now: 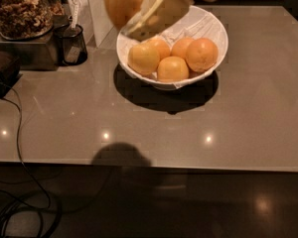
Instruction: Pick orange from white bowl
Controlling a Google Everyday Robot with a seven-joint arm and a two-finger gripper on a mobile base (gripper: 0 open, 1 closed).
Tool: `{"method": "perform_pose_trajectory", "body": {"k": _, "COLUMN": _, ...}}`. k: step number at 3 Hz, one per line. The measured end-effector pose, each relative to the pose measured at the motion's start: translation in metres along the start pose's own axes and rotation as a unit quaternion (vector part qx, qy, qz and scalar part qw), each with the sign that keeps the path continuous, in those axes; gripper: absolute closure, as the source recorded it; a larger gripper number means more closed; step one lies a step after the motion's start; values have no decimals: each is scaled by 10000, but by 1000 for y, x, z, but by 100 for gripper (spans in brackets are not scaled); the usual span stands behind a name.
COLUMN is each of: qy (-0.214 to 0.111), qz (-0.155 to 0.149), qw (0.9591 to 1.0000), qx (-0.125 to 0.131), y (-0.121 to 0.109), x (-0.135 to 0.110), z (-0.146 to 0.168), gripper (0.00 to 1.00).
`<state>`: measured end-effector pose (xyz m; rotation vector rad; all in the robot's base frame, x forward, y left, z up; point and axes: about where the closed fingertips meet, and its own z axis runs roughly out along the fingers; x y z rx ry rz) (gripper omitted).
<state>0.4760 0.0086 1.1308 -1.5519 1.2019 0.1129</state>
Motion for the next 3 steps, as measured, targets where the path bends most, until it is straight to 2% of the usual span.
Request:
{"method": "perform_pose_trajectory", "body": {"k": 1, "qy": -19, "qz": 69, "qw": 9996, "qx": 282, "y": 10, "x": 12, "z": -3, "gripper": 100}}
{"method": "perform_pose_trajectory", "body": {"k": 3, "qy": 51, "qz": 34, "qw": 9994, "qx": 353, "y": 9, "x": 6, "z": -10, "gripper": 100}}
